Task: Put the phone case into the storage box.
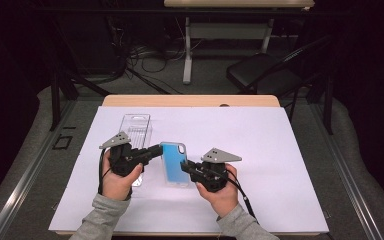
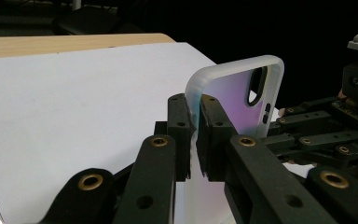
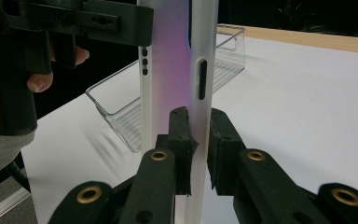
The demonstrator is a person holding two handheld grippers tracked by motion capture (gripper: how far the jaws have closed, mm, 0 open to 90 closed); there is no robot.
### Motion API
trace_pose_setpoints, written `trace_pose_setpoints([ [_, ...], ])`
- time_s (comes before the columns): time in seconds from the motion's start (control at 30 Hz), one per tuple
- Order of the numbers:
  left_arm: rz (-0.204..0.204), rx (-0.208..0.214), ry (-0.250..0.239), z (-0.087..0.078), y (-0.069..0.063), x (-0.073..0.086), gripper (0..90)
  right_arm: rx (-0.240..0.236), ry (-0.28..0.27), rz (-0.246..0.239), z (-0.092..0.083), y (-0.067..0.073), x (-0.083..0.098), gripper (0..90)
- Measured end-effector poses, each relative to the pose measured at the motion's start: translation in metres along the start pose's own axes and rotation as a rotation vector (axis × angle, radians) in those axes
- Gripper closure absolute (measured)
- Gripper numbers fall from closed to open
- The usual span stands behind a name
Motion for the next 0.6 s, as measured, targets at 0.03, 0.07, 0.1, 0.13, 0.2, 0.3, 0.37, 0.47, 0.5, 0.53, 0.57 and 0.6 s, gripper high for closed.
trace_pose_setpoints([
  [0.03,0.0,-0.001,0.0,0.0,0.0,0.0,84.9,0.0,0.0,0.0,0.0,0.0,0.0,81.2],
  [0.07,0.0,0.0,-0.001,0.0,-0.0001,0.0,84.9,0.0,0.0,0.0,0.0,0.0,0.0,81.2],
  [0.1,0.0,0.0,-0.001,0.0,-0.0001,-0.0001,84.9,0.001,-0.001,0.0,0.0,0.0,-0.0001,81.1],
  [0.13,0.0,0.001,-0.001,0.0,-0.0001,-0.0001,84.9,0.001,-0.002,0.002,0.0,0.0001,-0.0002,81.1],
  [0.2,-0.001,0.001,-0.001,0.0,-0.0003,-0.0001,84.9,0.001,-0.002,0.004,0.0,-0.0001,-0.0003,80.9],
  [0.3,0.0,0.0,-0.002,-0.0001,-0.0003,-0.0002,84.9,0.002,-0.003,0.005,0.0,-0.0002,-0.0005,80.7],
  [0.37,0.0,0.001,-0.002,-0.0001,-0.0003,-0.0001,84.9,0.003,-0.004,0.006,0.0,-0.0004,-0.0006,80.6],
  [0.47,0.0,0.001,-0.002,0.0,-0.0003,-0.0001,84.9,0.004,-0.008,0.009,0.0001,-0.0007,-0.001,80.4],
  [0.5,0.001,-0.001,0.0,0.0,-0.0002,0.0001,84.9,0.004,-0.007,0.011,-0.0001,-0.0007,-0.001,80.3],
  [0.53,0.001,-0.002,0.001,0.0002,-0.0001,0.0003,84.9,0.004,-0.01,0.011,-0.0001,-0.0008,-0.0014,79.9],
  [0.57,0.001,-0.001,0.002,0.0003,-0.0001,0.0005,84.9,0.004,-0.01,0.013,-0.0004,-0.0008,-0.0016,79.7],
  [0.6,0.0,0.0,0.002,0.0004,-0.0001,0.0005,84.9,0.005,-0.014,0.01,-0.0003,-0.0014,-0.002,79.4],
])
Point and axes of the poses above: each handheld gripper's, and its own axes: z roughly forward along the jaws, x roughly out of its underside, y roughly to its left, the point moved 10 cm from there along z, roughly forward along the jaws, and after that the axes turned 3 degrees about -y, right-handed, at the moved point
